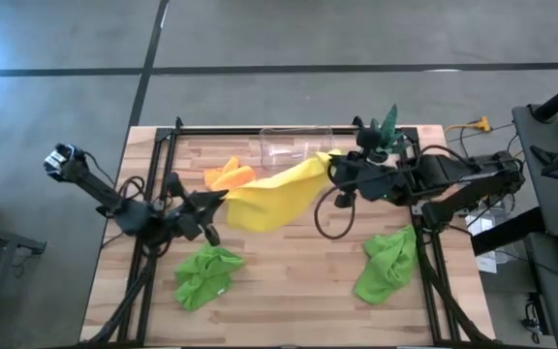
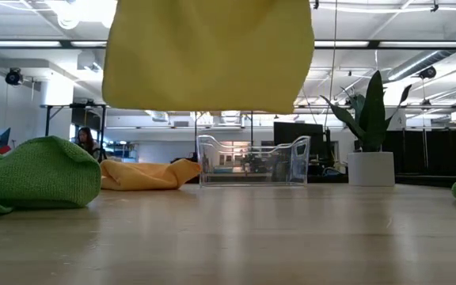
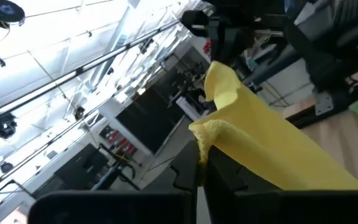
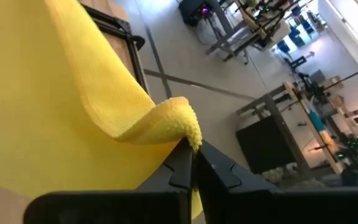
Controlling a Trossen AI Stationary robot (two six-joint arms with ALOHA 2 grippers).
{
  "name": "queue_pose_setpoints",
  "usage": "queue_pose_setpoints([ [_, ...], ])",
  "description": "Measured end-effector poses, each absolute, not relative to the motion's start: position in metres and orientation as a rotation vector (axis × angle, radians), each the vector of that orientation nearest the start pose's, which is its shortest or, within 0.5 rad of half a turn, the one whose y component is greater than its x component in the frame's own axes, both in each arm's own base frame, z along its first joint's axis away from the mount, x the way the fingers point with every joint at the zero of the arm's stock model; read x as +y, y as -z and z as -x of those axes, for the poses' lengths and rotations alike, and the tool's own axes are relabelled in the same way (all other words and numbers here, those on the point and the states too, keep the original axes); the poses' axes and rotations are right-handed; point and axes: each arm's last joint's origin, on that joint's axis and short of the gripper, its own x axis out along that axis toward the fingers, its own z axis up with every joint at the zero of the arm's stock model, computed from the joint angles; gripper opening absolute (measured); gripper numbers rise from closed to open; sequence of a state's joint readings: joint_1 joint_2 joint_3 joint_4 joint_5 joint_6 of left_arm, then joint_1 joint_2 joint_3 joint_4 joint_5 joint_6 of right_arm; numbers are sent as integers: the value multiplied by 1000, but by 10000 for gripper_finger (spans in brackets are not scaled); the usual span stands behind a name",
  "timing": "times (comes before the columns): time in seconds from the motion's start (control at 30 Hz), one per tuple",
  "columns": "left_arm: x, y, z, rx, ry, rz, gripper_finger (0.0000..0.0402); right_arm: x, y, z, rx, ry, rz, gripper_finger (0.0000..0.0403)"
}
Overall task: Fold microfiber towels
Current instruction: Fold the yellow microfiber towel
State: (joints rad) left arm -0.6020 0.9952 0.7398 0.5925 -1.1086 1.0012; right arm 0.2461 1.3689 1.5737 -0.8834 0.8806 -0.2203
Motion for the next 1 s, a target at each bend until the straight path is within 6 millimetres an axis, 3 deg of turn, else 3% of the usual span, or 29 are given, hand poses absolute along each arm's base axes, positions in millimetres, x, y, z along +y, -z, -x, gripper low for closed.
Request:
queue_pose_setpoints([
  [0.3,-116,-336,-194,30,-450,-724,0,73,-405,-243,688,457,477,9],
  [0.6,-164,-342,-218,-51,-258,-642,0,110,-397,-227,750,163,247,9],
  [0.77,-190,-338,-229,3,-175,-595,0,131,-396,-217,781,16,141,9],
  [1.0,-216,-352,-235,64,107,-375,0,158,-396,-201,801,-111,19,9],
])
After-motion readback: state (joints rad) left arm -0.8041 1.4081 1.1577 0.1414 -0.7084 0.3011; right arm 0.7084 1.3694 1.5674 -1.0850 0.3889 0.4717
